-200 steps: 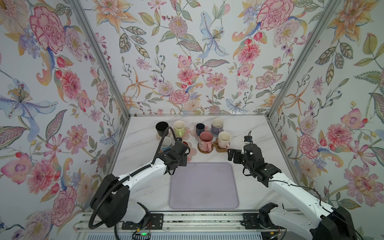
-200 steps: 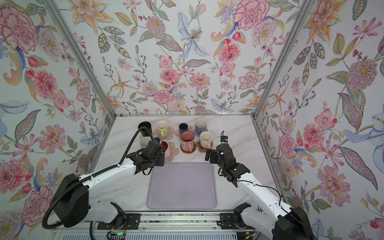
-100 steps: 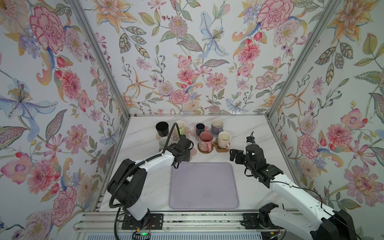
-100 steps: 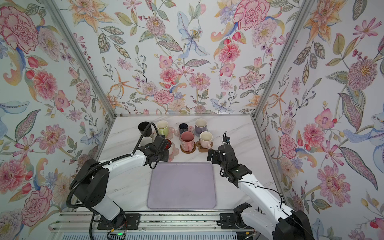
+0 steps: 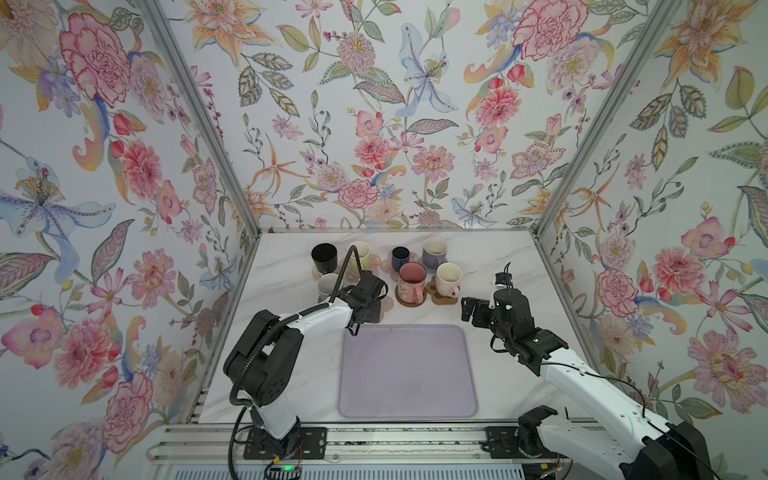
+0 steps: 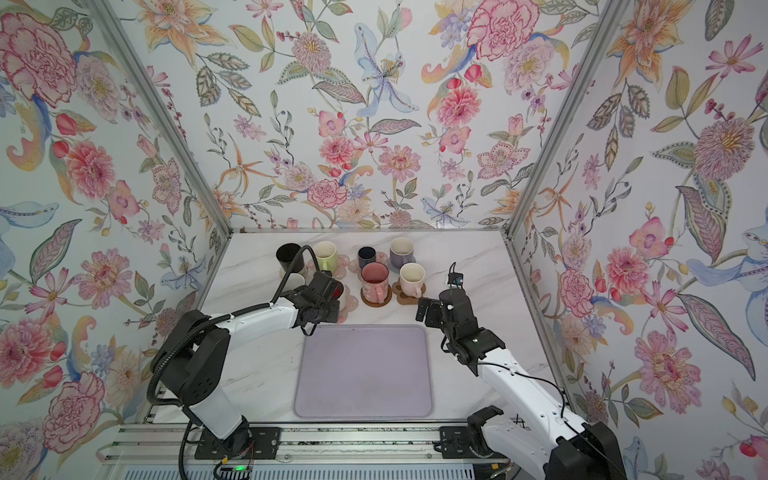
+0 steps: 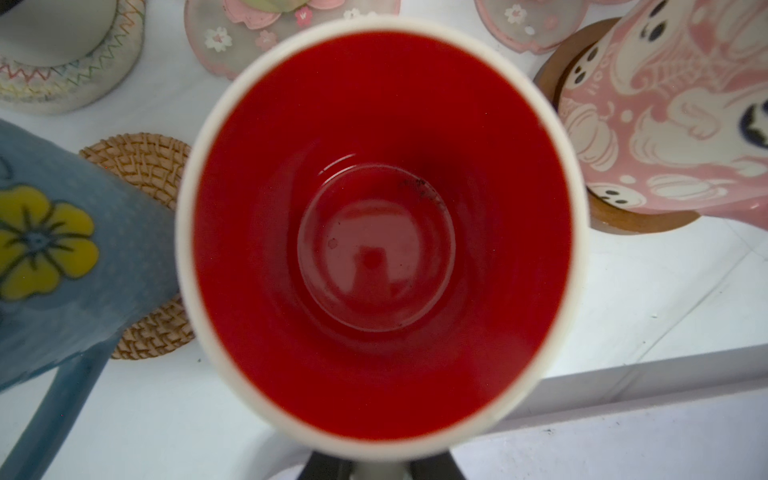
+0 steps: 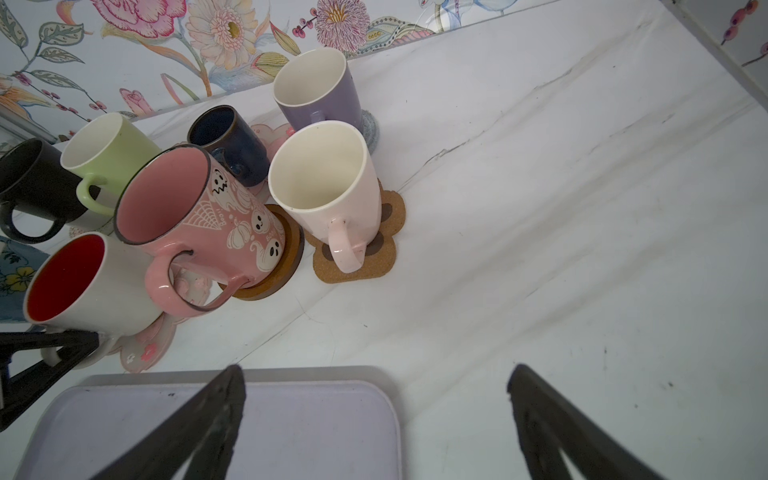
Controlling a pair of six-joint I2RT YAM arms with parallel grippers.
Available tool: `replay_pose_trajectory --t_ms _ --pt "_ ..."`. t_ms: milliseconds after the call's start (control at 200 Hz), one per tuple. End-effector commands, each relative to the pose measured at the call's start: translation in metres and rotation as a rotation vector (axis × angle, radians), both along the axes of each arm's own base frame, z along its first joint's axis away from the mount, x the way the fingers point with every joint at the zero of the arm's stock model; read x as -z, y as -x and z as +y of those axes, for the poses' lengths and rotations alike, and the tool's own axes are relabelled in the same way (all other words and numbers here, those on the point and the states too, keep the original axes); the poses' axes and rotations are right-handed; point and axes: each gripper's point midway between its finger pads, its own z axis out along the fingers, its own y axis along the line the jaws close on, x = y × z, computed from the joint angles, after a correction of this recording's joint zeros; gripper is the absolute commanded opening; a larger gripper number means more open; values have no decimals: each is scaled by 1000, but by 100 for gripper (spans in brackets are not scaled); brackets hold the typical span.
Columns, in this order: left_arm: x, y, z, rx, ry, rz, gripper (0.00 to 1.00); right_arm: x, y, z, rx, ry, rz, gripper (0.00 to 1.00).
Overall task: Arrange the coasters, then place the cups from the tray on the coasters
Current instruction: 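Lower the red-lined mug onto the pink flower coaster beside the blue mug and release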
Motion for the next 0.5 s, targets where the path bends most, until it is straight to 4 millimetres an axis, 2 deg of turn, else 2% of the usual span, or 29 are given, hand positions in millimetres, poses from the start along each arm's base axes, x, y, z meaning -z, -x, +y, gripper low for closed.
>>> replay_pose_trajectory --t_ms 0,495 --pt "-24 -26 -7 -18 36 -100 0 5 5 -3 -4 7 16 99" --pt "-12 -29 -4 -29 13 -79 0 4 5 -4 0 6 14 99"
